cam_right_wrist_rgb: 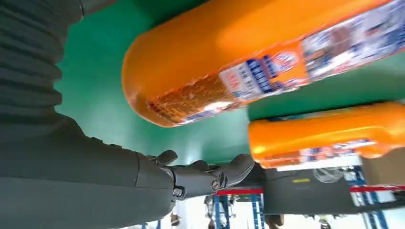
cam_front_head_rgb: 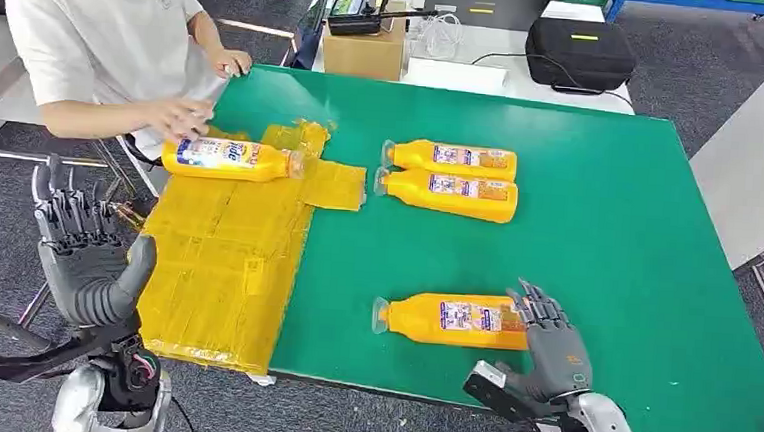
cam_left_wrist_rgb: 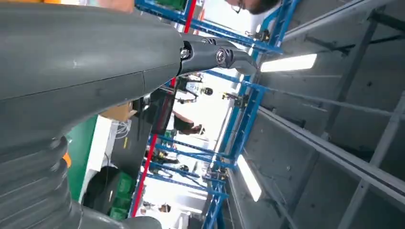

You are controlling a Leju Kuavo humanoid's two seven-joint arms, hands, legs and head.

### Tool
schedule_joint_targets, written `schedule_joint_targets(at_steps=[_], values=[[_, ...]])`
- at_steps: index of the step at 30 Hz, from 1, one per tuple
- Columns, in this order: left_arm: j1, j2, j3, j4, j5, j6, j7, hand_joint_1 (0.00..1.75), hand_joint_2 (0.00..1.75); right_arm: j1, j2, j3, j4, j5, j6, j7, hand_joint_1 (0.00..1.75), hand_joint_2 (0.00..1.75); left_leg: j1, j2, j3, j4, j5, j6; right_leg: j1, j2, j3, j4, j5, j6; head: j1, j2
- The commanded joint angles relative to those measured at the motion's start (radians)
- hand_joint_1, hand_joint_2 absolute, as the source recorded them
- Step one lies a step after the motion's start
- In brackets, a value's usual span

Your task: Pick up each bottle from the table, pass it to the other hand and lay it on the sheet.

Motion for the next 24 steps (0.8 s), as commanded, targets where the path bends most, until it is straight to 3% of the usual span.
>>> schedule_joint_targets(at_steps=[1,7,17,22,23,24], values=[[-0.02,0.019,-0.022,0.047,-0.005,-0.002,0.013,0.0,1.75,-0.115,0.007,-0.01,0.2,-0.004,0.032,0.001,0.0,1.75,0.0,0.001,0.003,-0.002,0.0,0.002,0.001,0.002,0.002,-0.002,0.0,-0.003,0.0,0.0],[-0.021,0.02,-0.022,0.048,-0.006,-0.002,0.013,0.0,1.75,-0.123,0.009,-0.009,0.211,-0.005,0.034,0.001,0.0,1.75,0.0,0.0,0.004,-0.003,0.0,0.003,0.001,0.001,0.004,-0.004,0.0,-0.005,0.0,0.0],[-0.069,0.044,-0.055,0.123,-0.011,-0.009,0.041,0.0,1.75,-0.298,0.072,0.069,0.511,-0.049,0.1,-0.051,0.0,1.75,0.001,0.002,0.004,-0.004,0.001,0.002,0.001,0.003,0.003,-0.003,0.001,-0.005,0.0,0.0],[-0.076,0.051,-0.068,0.126,-0.013,-0.011,0.041,0.0,1.75,-0.378,0.06,0.14,0.628,-0.045,0.128,-0.057,0.0,1.75,0.0,0.002,0.004,-0.002,0.0,0.002,0.001,0.002,0.003,-0.002,0.001,-0.003,0.0,0.0],[-0.076,0.052,-0.068,0.127,-0.013,-0.011,0.041,0.0,1.75,-0.379,0.057,0.14,0.631,-0.046,0.13,-0.058,0.02,1.75,0.0,0.002,0.006,-0.004,0.001,0.003,0.002,0.003,0.005,-0.004,0.001,-0.005,0.0,0.0],[-0.079,0.053,-0.069,0.131,-0.013,-0.012,0.041,0.0,1.75,-0.388,0.051,0.148,0.648,-0.055,0.144,-0.07,0.23,1.75,0.0,0.002,0.005,-0.003,0.0,0.002,0.001,0.002,0.004,-0.002,0.001,-0.004,0.0,0.0]])
